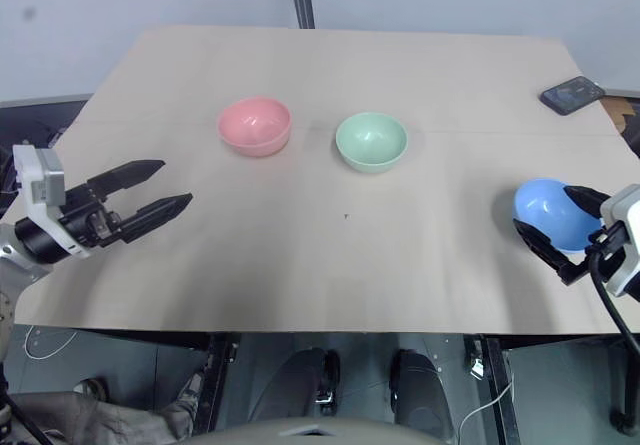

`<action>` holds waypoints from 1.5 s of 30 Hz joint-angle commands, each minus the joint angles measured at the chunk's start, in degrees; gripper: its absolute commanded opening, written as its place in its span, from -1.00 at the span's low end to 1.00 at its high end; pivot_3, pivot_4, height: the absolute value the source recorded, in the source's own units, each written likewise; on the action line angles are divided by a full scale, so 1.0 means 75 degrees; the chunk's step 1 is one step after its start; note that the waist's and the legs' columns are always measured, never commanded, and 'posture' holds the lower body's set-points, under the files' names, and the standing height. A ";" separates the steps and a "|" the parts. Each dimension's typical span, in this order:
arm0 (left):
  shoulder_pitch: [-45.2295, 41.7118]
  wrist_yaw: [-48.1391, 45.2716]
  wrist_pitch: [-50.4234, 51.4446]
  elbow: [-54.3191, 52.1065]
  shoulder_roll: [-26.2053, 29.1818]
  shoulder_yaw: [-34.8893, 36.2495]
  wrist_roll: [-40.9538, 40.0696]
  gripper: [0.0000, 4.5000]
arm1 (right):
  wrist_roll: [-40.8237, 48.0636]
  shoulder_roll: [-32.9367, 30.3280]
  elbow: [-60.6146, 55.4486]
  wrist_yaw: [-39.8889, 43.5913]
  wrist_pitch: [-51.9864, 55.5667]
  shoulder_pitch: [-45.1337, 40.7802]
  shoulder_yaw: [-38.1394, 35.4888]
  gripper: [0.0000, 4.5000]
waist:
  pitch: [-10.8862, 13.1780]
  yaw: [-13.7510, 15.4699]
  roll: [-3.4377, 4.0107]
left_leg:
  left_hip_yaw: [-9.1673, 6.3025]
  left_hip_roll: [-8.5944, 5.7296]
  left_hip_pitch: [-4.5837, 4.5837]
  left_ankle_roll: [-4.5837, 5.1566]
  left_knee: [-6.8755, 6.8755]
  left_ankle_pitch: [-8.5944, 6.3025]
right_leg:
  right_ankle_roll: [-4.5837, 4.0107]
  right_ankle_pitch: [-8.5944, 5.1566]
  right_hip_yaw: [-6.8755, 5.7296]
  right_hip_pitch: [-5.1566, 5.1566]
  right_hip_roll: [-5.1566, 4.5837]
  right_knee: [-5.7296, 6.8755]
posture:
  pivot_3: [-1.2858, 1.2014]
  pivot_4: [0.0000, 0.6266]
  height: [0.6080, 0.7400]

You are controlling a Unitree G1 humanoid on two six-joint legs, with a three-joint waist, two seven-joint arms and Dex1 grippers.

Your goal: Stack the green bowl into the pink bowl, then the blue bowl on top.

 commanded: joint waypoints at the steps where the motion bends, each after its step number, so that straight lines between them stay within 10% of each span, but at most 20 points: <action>1: 0.0011 0.0043 -0.0018 -0.0156 0.0012 0.0081 -0.0004 1.00 | 0.0069 -0.0090 -0.0114 0.0064 -0.0155 -0.0113 -0.0033 0.98 | 0.0000 0.0000 0.0000 | 0.0000 0.0000 0.0000 0.0000 0.0000 0.0000 | 0.0000 0.0000 0.0000 0.0000 0.0000 0.0000 | 0.03 -0.52 1.00; 11: -0.0335 0.0956 0.0090 -0.0506 0.0082 -0.0545 0.0777 1.00 | 0.0006 -0.0090 0.0134 0.0650 -0.1020 -0.0824 0.0992 0.98 | -0.0001 -0.0004 -0.0002 | 0.0002 -0.0001 0.0001 0.0001 0.0001 0.0001 | 0.0001 0.0001 -0.0004 0.0002 0.0002 0.0001 | 0.03 -0.52 1.00; 19: -0.3196 0.1801 0.1269 0.0226 0.1141 -0.3350 0.2963 1.00 | -0.0262 0.0425 -0.0005 0.0596 -0.1439 -0.2057 0.3234 0.98 | 0.0000 0.0027 -0.0012 | -0.0003 -0.0009 0.0000 -0.0001 0.0003 0.0002 | 0.0031 0.0019 -0.0031 0.0003 0.0009 0.0005 | 0.03 -0.52 1.00; 31: -0.6997 0.1655 -0.1092 0.4897 -0.0655 -0.7143 0.6887 1.00 | -0.1201 0.1576 0.0013 -0.0253 -0.1746 -0.2649 0.5094 0.98 | 0.0006 -0.0012 -0.0030 | 0.0014 -0.0021 -0.0013 0.0002 0.0008 0.0005 | 0.0036 0.0019 -0.0021 -0.0010 0.0017 0.0008 | 0.03 -0.52 1.00; 42: -0.7980 0.0555 -0.2721 0.7042 -0.1442 -0.7232 0.7477 -0.88 | -0.1615 0.1722 -0.0252 -0.0697 -0.1886 -0.2124 0.5047 1.00 | 0.0009 -0.0021 -0.0034 | 0.0021 -0.0019 -0.0016 0.0005 0.0014 0.0004 | 0.0037 0.0019 -0.0019 -0.0015 0.0014 0.0013 | 0.03 -0.52 1.00; 45: -0.7898 -0.0046 -0.2834 0.6796 -0.1464 -0.7110 0.7323 -0.88 | -0.1649 0.1724 -0.0253 -0.0765 -0.1956 -0.2046 0.4977 1.00 | 0.0010 -0.0023 -0.0036 | 0.0019 -0.0017 -0.0018 0.0006 0.0019 0.0004 | 0.0037 0.0019 -0.0020 -0.0016 0.0014 0.0019 | 0.03 -0.52 1.00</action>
